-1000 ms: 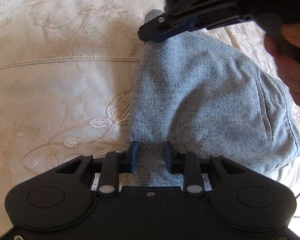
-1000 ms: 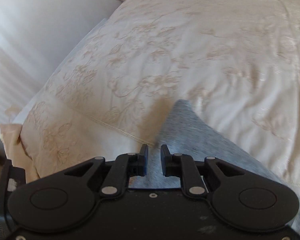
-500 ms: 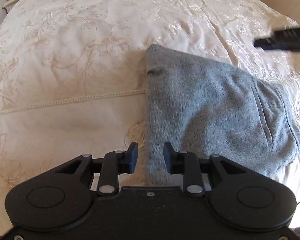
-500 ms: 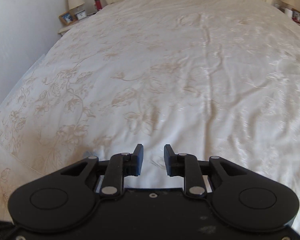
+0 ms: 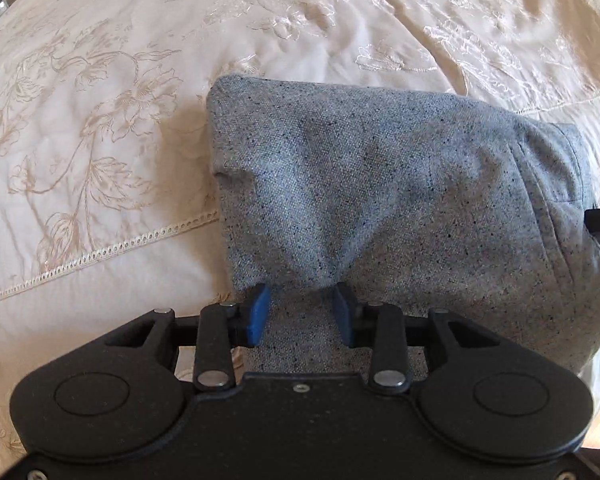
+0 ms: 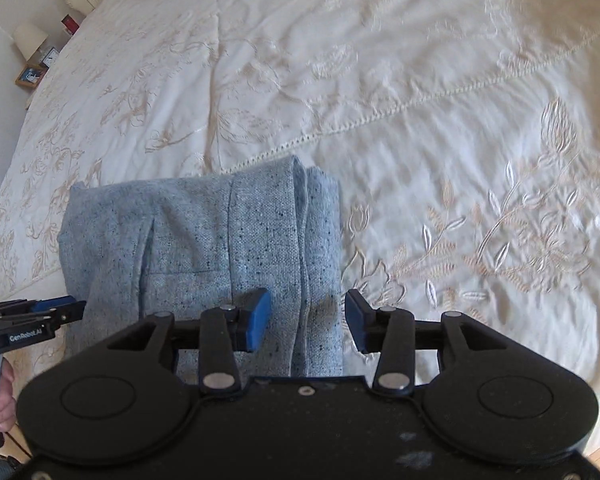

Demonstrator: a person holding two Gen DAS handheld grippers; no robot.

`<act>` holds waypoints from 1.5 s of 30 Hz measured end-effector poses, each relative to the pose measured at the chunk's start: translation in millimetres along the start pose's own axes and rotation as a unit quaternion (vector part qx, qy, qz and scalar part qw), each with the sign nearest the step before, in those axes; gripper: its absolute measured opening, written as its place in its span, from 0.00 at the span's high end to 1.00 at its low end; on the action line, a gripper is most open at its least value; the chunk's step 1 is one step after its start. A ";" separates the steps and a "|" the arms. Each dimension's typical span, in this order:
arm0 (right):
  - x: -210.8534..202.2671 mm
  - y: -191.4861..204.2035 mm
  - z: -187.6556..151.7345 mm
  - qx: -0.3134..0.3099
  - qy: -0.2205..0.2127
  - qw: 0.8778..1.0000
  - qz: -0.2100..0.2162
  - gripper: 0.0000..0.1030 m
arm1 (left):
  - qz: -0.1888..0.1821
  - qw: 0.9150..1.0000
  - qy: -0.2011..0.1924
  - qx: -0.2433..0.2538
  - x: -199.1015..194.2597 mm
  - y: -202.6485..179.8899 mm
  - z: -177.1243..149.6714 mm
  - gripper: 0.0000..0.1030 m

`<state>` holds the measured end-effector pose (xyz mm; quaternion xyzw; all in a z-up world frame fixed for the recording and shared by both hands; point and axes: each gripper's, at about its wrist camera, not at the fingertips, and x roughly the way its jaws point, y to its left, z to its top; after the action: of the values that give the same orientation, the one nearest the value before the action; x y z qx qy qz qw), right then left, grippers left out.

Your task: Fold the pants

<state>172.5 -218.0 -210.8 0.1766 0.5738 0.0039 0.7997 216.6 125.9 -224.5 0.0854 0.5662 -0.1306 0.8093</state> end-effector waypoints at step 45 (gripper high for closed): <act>-42.9 116.6 58.5 -0.059 -0.091 0.986 0.123 0.81 | 0.027 0.971 -0.184 -0.152 -132.7 101.7 34.5 0.87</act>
<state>234.5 -133.9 -121.7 0.1980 0.4711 0.1202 0.8511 235.8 228.0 -89.0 -0.0494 0.4182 -0.0345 0.9064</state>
